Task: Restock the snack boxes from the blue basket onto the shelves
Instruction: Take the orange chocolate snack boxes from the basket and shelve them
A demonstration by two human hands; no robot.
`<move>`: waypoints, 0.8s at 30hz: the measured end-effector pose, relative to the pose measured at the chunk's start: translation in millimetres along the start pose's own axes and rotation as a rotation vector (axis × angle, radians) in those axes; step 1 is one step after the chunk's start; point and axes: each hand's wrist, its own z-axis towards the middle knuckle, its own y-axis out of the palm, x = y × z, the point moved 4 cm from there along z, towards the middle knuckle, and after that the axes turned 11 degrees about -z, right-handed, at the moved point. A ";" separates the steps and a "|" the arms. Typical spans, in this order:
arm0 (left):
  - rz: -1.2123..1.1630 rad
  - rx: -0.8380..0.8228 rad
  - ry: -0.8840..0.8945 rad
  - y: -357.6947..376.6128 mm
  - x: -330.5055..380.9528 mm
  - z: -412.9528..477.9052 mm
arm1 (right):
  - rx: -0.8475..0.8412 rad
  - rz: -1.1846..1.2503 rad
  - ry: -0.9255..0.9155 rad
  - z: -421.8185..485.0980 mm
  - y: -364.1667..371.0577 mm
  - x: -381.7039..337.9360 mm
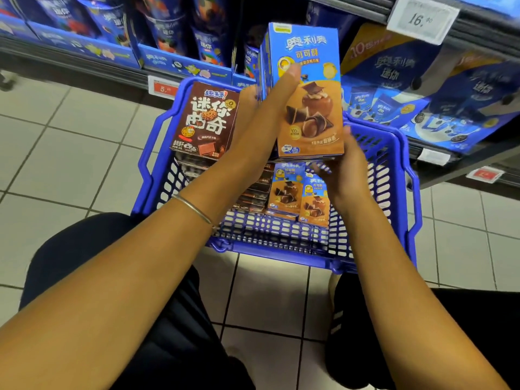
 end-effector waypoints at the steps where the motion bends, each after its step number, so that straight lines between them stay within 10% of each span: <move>1: 0.008 -0.009 -0.006 1.0 0.0 -0.3 | 0.060 -0.117 0.085 6.7 -1.5 16.4; 9: 0.022 0.013 -0.024 2.9 -1.7 1.2 | -0.149 -0.690 0.487 27.2 16.5 114.4; 24: 0.025 0.017 -0.031 1.4 -6.4 3.7 | 0.011 -0.395 0.341 37.8 2.4 101.6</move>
